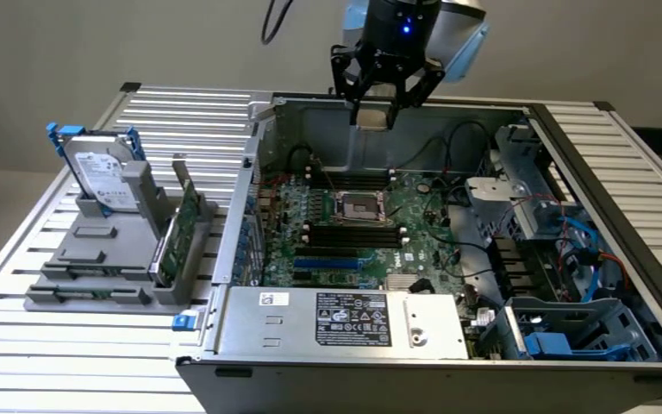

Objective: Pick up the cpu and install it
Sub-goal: 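Place the cpu into insertion slot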

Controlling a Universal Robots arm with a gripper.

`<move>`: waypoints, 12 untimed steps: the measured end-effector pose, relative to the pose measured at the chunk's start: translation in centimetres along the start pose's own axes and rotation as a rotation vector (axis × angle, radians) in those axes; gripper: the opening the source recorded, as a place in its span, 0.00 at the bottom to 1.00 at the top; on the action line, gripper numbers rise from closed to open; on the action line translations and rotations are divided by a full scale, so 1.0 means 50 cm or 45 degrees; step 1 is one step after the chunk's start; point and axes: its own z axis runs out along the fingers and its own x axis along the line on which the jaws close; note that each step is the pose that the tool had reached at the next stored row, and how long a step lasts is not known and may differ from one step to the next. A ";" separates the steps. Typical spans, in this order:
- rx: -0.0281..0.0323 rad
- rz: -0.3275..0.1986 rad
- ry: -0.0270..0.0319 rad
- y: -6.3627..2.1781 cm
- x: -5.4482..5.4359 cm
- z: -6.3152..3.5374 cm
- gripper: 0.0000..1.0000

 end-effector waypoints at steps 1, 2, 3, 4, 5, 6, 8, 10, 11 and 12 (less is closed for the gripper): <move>-0.0001 0.000 -0.0001 0.000 0.000 0.000 0.55; 0.0000 0.000 0.0000 0.000 0.000 0.000 0.55; -0.0001 0.000 0.0000 0.000 0.000 0.000 0.55; -0.0001 0.000 0.0000 0.000 0.000 0.000 0.55; -0.0018 0.002 -0.0002 0.000 0.000 0.000 0.55; -0.0043 0.016 -0.0016 0.000 0.000 0.000 0.55; -0.0113 0.053 -0.0053 0.000 0.000 0.000 0.55; -0.0177 0.091 -0.0091 0.000 0.000 0.001 0.55; -0.0205 0.114 -0.0115 0.000 0.000 0.001 0.55; -0.0227 0.136 -0.0137 0.000 0.000 0.001 0.55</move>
